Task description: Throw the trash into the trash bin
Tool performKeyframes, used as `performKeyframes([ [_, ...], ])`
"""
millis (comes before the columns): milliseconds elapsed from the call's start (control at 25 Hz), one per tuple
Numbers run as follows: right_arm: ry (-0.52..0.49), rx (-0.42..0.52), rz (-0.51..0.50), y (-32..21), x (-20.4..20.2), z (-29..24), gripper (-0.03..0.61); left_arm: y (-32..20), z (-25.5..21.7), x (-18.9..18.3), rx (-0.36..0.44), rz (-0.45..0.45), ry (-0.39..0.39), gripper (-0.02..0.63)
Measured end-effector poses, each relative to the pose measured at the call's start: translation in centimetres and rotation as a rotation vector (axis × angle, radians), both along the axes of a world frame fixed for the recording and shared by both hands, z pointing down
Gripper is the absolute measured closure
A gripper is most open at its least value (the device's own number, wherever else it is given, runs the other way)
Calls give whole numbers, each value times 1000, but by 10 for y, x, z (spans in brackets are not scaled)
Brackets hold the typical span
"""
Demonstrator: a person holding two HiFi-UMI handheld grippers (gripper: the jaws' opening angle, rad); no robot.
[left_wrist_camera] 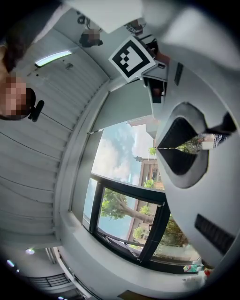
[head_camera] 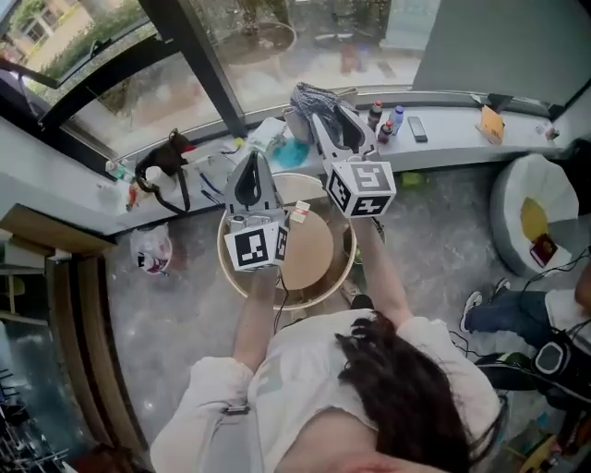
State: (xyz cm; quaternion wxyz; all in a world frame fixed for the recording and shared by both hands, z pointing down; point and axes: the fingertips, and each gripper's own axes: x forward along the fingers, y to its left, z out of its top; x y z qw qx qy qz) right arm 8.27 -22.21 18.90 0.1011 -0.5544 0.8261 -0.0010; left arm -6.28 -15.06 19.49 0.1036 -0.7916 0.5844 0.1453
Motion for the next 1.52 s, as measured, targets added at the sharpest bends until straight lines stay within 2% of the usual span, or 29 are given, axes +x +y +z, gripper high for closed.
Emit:
performKeyframes([
  [160, 29, 112, -37, 27, -35, -40, 497, 21, -23, -24, 30, -42, 19, 601],
  [280, 33, 140, -54, 37, -52, -46, 508, 28, -33, -38, 64, -65, 8, 601],
  [400, 46, 131, -86, 41, -64, -38, 509, 29, -36, -50, 77, -91, 26, 601],
  [600, 52, 100, -102, 36, -65, -26, 509, 21, -33, -55, 44, -84, 67, 603],
  [840, 48, 77, -98, 32, -60, -17, 509, 17, -30, -52, 52, -81, 69, 601],
  [1200, 57, 17, -115, 31, -56, 7, 509, 15, -11, -46, 6, -77, 59, 601],
  [1320, 152, -17, -200, 26, -63, 30, 509, 9, 2, -44, -24, -83, 50, 601],
  [1400, 262, -38, -261, 22, -69, 59, 509, 6, 18, -47, -56, -93, 53, 601],
  [1520, 439, -125, -363, 14, -74, 127, 508, -4, 54, -54, -120, -125, 41, 601],
])
